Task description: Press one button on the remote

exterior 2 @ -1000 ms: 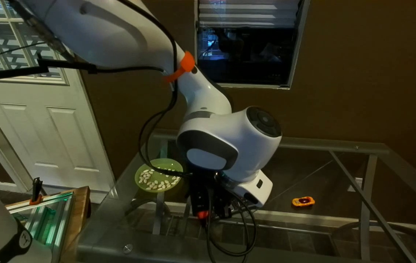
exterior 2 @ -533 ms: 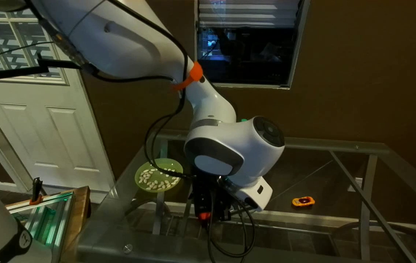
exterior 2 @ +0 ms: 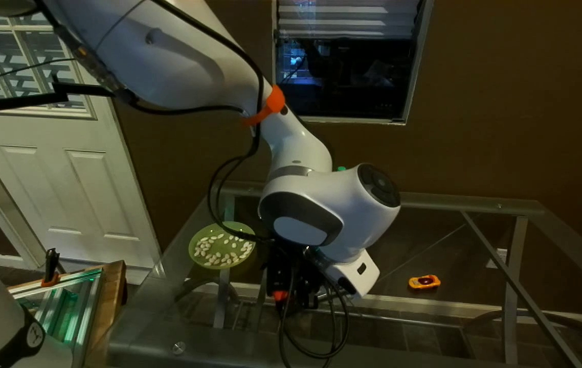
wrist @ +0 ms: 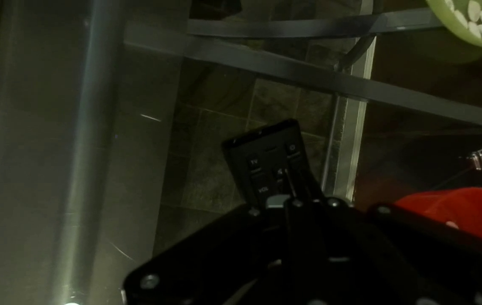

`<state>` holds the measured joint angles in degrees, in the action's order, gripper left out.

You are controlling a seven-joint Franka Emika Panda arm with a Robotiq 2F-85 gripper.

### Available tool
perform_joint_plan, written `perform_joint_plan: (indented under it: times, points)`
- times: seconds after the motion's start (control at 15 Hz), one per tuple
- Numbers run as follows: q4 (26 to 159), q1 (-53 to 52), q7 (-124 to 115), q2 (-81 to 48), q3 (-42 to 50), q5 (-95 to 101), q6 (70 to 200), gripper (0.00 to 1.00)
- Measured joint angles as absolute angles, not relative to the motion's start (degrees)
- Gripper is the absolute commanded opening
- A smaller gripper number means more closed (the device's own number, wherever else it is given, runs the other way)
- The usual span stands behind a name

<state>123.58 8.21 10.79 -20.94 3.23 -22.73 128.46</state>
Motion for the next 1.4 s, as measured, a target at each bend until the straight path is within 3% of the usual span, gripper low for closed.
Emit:
perform_joint_plan:
  times: [1.4]
  points:
    - [119.7, 9.8, 8.5, -24.4, 3.3, -22.8, 123.9, 0.0]
